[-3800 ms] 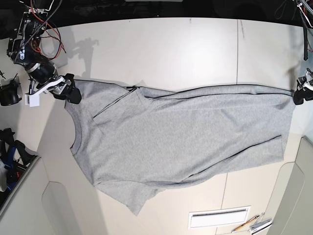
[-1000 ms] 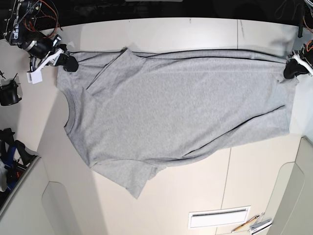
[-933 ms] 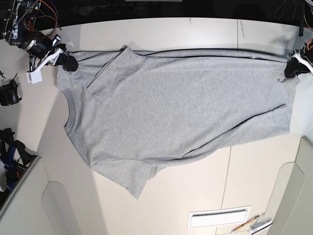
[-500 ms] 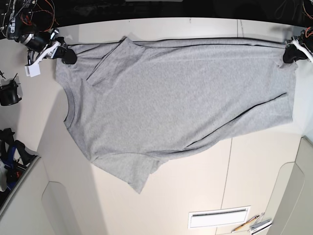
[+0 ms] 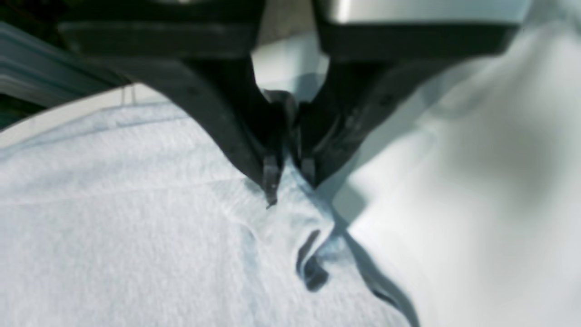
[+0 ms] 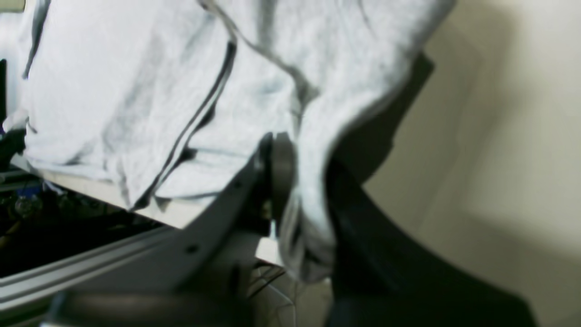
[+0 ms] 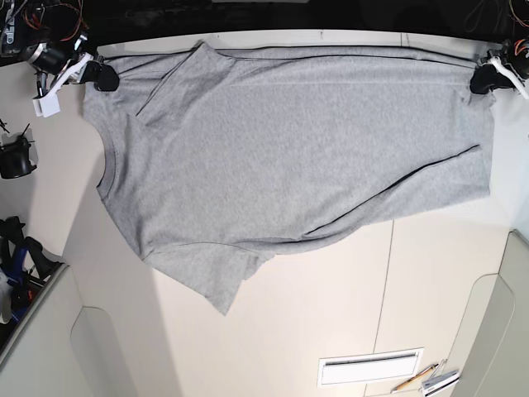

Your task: Fold the T-shirt properly

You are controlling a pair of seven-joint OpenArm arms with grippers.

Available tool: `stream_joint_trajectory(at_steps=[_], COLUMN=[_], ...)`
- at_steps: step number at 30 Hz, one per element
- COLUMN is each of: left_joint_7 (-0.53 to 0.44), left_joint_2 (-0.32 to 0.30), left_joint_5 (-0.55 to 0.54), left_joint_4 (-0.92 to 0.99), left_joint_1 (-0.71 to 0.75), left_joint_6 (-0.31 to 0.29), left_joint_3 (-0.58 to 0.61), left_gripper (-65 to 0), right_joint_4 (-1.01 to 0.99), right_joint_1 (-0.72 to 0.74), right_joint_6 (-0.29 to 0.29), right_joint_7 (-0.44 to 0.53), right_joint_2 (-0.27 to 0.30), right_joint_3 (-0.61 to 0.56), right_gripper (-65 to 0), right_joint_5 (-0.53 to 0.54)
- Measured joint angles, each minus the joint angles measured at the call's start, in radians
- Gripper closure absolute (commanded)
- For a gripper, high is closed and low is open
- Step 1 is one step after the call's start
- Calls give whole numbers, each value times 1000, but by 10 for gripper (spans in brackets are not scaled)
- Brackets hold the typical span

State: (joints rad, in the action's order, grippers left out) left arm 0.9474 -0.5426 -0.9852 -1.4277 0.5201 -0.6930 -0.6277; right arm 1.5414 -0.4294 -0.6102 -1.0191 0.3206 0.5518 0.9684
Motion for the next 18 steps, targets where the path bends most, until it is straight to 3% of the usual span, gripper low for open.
stream_joint_trajectory(at_steps=[7, 11, 15, 18], left_joint_7=[3, 2, 2, 1], left_joint_2=[0, 0, 0, 0], left_joint_5=[5, 15, 18, 14], left_joint_4=[0, 0, 0, -2], left_joint_1=[0, 0, 0, 0], left_joint_6=[0, 0, -2, -5], left_joint_3=[0, 0, 0, 0], left_gripper=[0, -98, -188, -273], right_joint_4=[1, 1, 3, 4], right_joint_1=[0, 0, 0, 5], right_joint_6=[1, 1, 3, 3], right_joint_7=[0, 0, 5, 8], right_joint_2=[0, 0, 0, 0], right_joint_3=[0, 0, 3, 20], right_gripper=[0, -5, -187, -209], right_joint_5=[-13, -16, -23, -28])
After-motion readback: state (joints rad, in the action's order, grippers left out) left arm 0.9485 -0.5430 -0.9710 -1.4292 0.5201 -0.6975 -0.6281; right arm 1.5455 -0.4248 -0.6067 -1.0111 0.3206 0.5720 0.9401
